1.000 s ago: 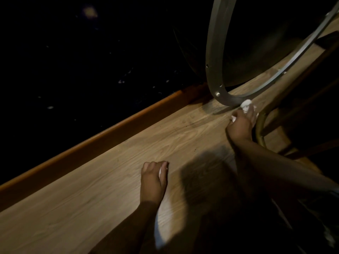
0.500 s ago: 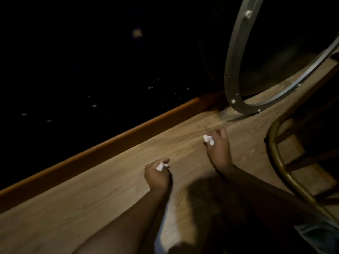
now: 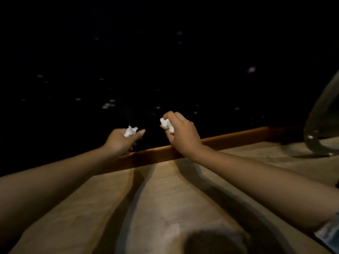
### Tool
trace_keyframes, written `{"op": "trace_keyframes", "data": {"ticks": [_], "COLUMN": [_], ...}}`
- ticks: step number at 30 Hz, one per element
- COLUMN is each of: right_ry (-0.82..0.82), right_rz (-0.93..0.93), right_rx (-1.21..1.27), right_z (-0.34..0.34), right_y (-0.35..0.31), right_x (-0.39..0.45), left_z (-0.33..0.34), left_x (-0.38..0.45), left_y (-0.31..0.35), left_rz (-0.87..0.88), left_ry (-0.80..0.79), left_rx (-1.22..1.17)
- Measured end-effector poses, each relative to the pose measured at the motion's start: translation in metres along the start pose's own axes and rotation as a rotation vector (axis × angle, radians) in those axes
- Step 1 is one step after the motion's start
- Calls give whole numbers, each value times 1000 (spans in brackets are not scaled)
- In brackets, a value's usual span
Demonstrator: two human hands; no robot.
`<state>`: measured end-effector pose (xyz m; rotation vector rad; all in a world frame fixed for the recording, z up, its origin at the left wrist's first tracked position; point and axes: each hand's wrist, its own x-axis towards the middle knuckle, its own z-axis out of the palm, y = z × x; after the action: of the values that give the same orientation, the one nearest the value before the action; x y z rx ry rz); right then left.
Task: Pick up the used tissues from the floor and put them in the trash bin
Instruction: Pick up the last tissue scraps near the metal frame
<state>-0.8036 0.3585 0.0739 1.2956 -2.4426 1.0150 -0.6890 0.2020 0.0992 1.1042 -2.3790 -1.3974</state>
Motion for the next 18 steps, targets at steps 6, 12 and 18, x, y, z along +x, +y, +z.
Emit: {"op": "trace_keyframes", "data": {"ticks": [6, 12, 18], "right_ry": [-39, -121, -208], "right_rz": [-228, -242, -191], "right_rx": [119, 430, 750], "right_z": [50, 124, 209], "right_y": [-131, -261, -394], "right_x": [47, 67, 71], "left_z": [-143, -242, -335], "left_x": [-16, -27, -56], "left_y": [-23, -81, -157], "left_rz": [-1, -8, 24], "left_ry": [65, 313, 513], "left_rx": [-94, -155, -535]}}
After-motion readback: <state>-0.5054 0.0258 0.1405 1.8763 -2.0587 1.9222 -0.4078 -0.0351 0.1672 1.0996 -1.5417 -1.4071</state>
